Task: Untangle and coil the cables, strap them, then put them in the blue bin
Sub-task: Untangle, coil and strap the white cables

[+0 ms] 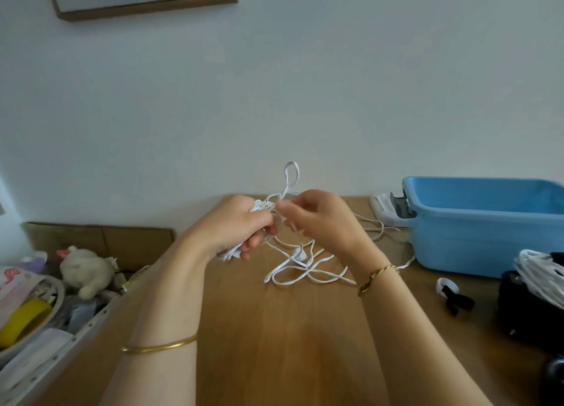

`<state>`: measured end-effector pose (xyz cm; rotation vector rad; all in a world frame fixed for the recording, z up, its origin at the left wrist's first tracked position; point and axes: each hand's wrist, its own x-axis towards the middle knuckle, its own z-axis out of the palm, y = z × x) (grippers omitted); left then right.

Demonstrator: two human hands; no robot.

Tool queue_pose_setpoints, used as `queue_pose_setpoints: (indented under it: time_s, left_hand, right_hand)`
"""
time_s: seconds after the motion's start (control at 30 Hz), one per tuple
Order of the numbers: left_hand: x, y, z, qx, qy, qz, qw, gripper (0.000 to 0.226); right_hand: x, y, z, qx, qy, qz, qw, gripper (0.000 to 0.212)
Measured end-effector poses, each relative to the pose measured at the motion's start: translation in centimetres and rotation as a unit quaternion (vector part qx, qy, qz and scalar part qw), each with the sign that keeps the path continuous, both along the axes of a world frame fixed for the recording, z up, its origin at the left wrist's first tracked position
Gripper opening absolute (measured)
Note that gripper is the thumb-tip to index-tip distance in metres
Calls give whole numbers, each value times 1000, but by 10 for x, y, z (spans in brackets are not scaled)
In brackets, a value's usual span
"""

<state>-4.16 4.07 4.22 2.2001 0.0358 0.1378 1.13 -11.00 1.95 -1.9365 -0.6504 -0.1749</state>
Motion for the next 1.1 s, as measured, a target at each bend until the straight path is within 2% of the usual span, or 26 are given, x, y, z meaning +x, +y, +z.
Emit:
queue_pose_setpoints:
  time_s: [0.07,0.13,0.23,0.33,0.43,0.57,0.67,0.77,0.8,0.83,0.97,1.03,1.1]
  left_hand:
    - [2,-1,0,25,-5,5,1000,20]
    - [3,0,-2,61,-5,14,998,24]
    - [-1,6,-3,58,34,-12,998,15]
    - [-9,16,-1,7,78,-64,995,12]
    - [-15,21,0,-126,62,-161,977,17]
    - [-10,18,2,-313,42,-249,916,29]
    - [-1,15,4,-465,45,-263,844,31]
    - [9,9,7,-640,-4,-205,741,24]
    - [11,9,8,-680,-33,-168,713,25]
    - [14,9,8,-697,-69,-136,701,29]
    - [20,12,3,-651,-199,-59,731,15]
    - [26,14,-4,-584,-235,-4,777,21]
    - [31,14,-11,-467,-280,53,837,21]
  right_hand:
    - [-1,3,-2,-1,0,22,1000,20]
    - [1,3,-4,18,4,25,1000,17]
    - [16,-6,-8,121,3,-79,990,14]
    - [33,-29,-21,223,52,-209,951,15]
    - [41,-33,-40,198,87,-251,944,19]
    - [43,-24,-52,147,93,-272,946,26]
    - [45,-24,-55,96,93,-264,955,24]
    - [43,-22,-53,9,99,-202,974,23]
    - [40,-22,-49,-24,96,-166,981,23]
    - [36,-23,-44,-52,90,-124,987,23]
    - [11,-25,-15,-129,79,70,986,20]
    - [2,-24,-4,-143,97,151,973,19]
    - [-1,-22,2,-174,94,185,963,22]
